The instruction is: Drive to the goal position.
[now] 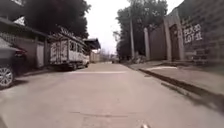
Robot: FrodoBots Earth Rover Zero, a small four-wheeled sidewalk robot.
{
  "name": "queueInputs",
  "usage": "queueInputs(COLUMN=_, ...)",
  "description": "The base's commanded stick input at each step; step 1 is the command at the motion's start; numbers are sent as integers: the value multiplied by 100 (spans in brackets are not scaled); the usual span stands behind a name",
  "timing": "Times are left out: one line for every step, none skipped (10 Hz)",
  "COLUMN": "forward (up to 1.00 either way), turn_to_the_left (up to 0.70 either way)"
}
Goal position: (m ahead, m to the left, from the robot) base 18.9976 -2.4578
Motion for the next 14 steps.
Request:
queueInputs(forward=70, turn_to_the_left=0)
queueInputs(forward=70, turn_to_the_left=0)
queueInputs(forward=70, turn_to_the_left=0)
queueInputs(forward=70, turn_to_the_left=0)
queueInputs(forward=70, turn_to_the_left=0)
queueInputs(forward=70, turn_to_the_left=0)
queueInputs(forward=70, turn_to_the_left=0)
queueInputs(forward=70, turn_to_the_left=0)
queueInputs(forward=70, turn_to_the_left=0)
queueInputs(forward=70, turn_to_the_left=0)
queueInputs(forward=70, turn_to_the_left=0)
queueInputs(forward=70, turn_to_the_left=0)
queueInputs(forward=70, turn_to_the_left=0)
queueInputs(forward=70, turn_to_the_left=0)
